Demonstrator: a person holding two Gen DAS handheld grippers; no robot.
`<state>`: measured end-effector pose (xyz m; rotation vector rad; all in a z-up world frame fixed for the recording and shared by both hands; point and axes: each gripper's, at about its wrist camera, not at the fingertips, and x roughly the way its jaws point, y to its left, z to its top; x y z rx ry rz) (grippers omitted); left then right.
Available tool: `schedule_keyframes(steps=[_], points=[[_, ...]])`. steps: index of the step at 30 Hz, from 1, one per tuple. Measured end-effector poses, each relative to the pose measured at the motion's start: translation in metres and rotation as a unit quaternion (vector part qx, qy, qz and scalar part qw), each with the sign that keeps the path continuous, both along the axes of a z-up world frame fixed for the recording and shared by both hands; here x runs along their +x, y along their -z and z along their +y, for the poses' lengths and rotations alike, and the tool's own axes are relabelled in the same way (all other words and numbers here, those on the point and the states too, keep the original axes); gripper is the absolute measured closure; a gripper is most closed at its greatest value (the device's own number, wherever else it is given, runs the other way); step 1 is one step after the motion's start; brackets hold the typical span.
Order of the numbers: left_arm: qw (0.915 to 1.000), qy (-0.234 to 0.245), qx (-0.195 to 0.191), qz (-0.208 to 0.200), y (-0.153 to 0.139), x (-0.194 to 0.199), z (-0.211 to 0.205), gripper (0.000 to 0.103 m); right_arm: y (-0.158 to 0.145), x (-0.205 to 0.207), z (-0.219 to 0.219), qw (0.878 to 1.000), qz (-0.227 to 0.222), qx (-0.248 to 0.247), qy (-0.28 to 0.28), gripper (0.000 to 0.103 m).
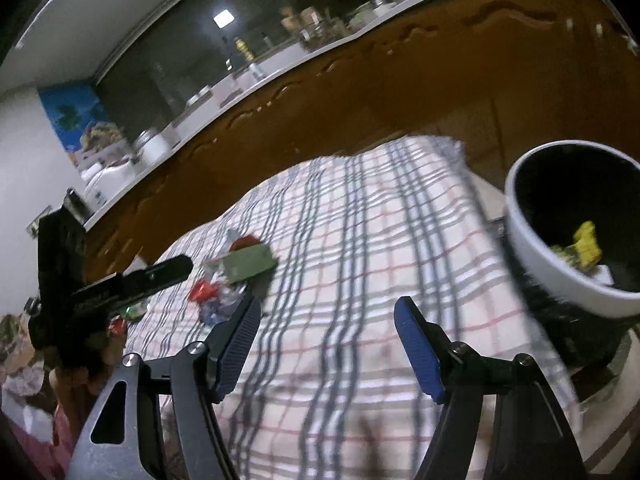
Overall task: Collect trash
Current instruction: 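Move both tools back over the red bags and foil, then grasp the red snack bag with the left gripper while the right grasps crumpled foil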
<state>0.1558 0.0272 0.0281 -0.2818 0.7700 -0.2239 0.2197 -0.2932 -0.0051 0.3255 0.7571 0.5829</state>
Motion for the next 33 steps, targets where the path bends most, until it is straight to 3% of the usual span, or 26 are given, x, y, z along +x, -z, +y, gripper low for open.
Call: schedule_keyframes(steps=[16,23,27,30,31,32,33], points=[[0.9956,-0.079,0.037,0.033,0.031,0.004,0.072,0.052,0.016,0.008,0.074,0.996,0.027,0.0,-0.09,0.032],[0.9925,-0.094,0.051,0.059,0.051,0.031,0.092,0.038,0.024,0.022,0.108,0.992,0.041,-0.01,-0.118,0.032],[0.9917,-0.086,0.044,0.086,0.067,0.046,0.097,0.038,0.034,0.035,0.124,0.99,0.062,-0.02,-0.129,0.032],[0.9931,-0.069,0.039,0.086,0.073,0.047,0.093,0.045,0.042,0.037,0.133,0.986,0.076,-0.026,-0.144,0.042],[0.9939,-0.06,0.041,0.083,0.073,0.047,0.09,0.062,0.044,0.036,0.134,0.986,0.077,-0.026,-0.149,0.057],[0.9945,-0.05,0.04,0.082,0.073,0.046,0.087,0.077,0.045,0.035,0.135,0.984,0.08,-0.02,-0.156,0.066],[0.9951,-0.04,0.041,0.081,0.072,0.045,0.083,0.078,0.044,0.034,0.135,0.984,0.08,-0.016,-0.158,0.067]])
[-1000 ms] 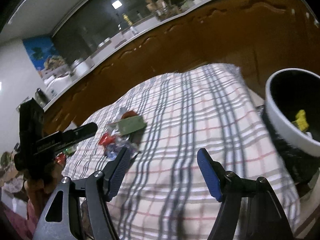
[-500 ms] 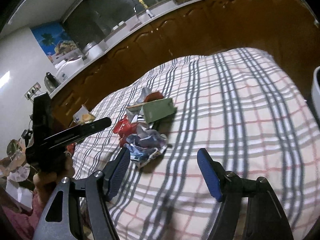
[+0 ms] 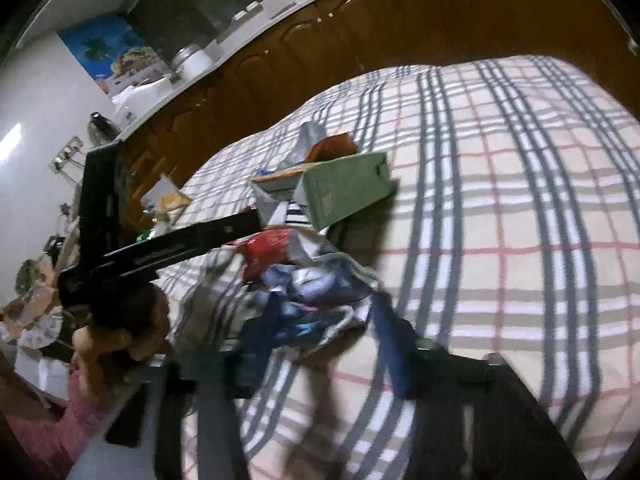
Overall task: Collect trash
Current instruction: 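Grasp the red snack bag with the left gripper while the right grasps crumpled foil, then carry red bag and foil over the bin and open both grippers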
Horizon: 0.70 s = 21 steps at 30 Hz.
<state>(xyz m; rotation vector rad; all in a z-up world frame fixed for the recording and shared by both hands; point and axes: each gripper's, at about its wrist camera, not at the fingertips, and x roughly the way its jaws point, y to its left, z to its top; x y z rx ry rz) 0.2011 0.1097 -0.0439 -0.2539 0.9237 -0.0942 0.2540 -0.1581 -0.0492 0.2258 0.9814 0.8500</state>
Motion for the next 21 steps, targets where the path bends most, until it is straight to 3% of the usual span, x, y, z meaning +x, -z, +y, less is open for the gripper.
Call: schedule_keyframes(steps=[2,4,12,21], points=[[0.9998,0.014,0.01,-0.014,-0.005,-0.006,-0.007,0.093,-0.004,-0.006,-0.002,1.0,-0.012,-0.002,-0.003,0.076],[0.9991,0.029,0.018,-0.026,-0.013,-0.015,-0.017,0.095,-0.009,-0.009,-0.005,1.0,-0.022,-0.006,-0.001,0.078],[0.9965,0.073,0.003,-0.041,-0.029,-0.041,-0.048,0.096,-0.025,-0.03,-0.045,0.999,-0.046,0.004,0.025,0.08],[0.99,0.126,-0.02,-0.061,-0.049,-0.047,-0.098,0.096,-0.047,-0.037,-0.11,0.992,-0.074,0.017,0.1,0.08]])
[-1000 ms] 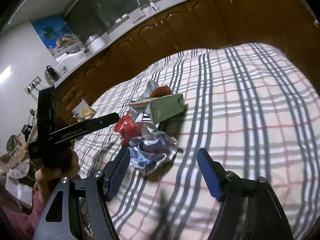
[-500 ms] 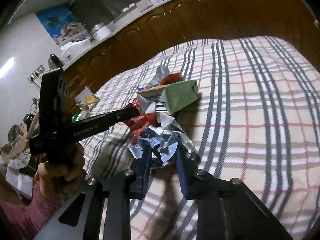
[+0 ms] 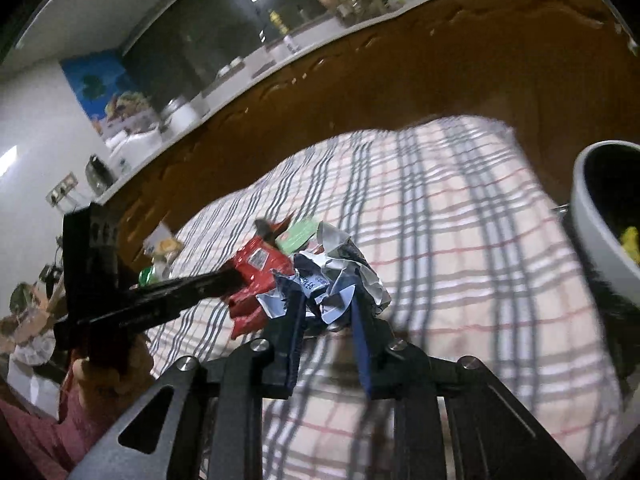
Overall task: Collect trash
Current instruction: 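Carry red bag and foil over the bin and open both grippers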
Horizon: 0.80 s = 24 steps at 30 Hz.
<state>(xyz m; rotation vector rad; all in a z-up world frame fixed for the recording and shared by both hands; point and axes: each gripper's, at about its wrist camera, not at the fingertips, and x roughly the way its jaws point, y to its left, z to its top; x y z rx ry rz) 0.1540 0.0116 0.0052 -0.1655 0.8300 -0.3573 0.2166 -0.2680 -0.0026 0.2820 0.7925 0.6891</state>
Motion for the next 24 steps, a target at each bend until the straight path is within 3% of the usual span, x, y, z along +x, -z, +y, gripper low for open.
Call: schedule_keyframes(steps=[14,24], points=[[0.9988,0.043,-0.01,-0.018,-0.02,0.019,-0.06,0.096,-0.013,0.001,-0.083,0.995,-0.022,0.012,0.097,0.08],[0.9956,0.087,-0.006,-0.032,-0.034,0.038,-0.114,0.096,-0.014,0.006,-0.151,0.985,-0.026,0.007,0.171,0.08]])
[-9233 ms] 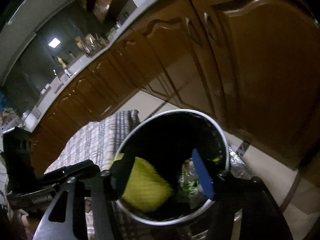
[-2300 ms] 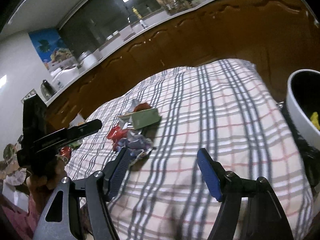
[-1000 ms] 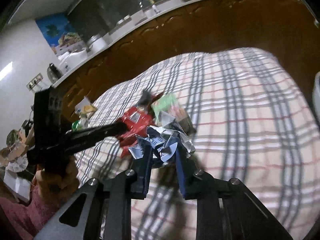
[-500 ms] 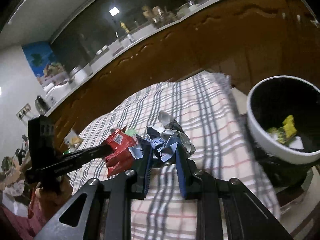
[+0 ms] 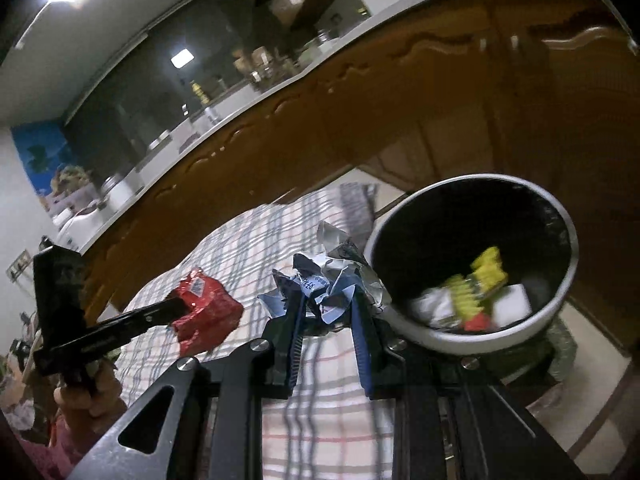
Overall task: Collect trash
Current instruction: 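Carry red bag and foil over the bin and open both grippers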
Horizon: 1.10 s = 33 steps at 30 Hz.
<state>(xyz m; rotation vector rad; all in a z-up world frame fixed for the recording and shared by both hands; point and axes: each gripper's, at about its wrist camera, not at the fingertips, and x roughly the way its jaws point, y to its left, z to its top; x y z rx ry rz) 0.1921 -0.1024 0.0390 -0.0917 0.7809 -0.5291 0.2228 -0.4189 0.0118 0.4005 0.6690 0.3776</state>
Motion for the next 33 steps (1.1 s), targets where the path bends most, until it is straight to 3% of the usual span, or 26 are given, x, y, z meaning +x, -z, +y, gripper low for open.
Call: schedule_keyframes(steps=[17,33], points=[[0.9987,0.051,0.0,-0.007,-0.017,0.048,-0.098,0.096,-0.001,0.019,-0.071,0.994,0.014,-0.043,0.095,0.08],[0.9969,0.07,0.022,0.028,0.012,0.083,-0.154,0.096,0.011,0.049,-0.076,0.993,0.04,-0.068,0.091,0.08]])
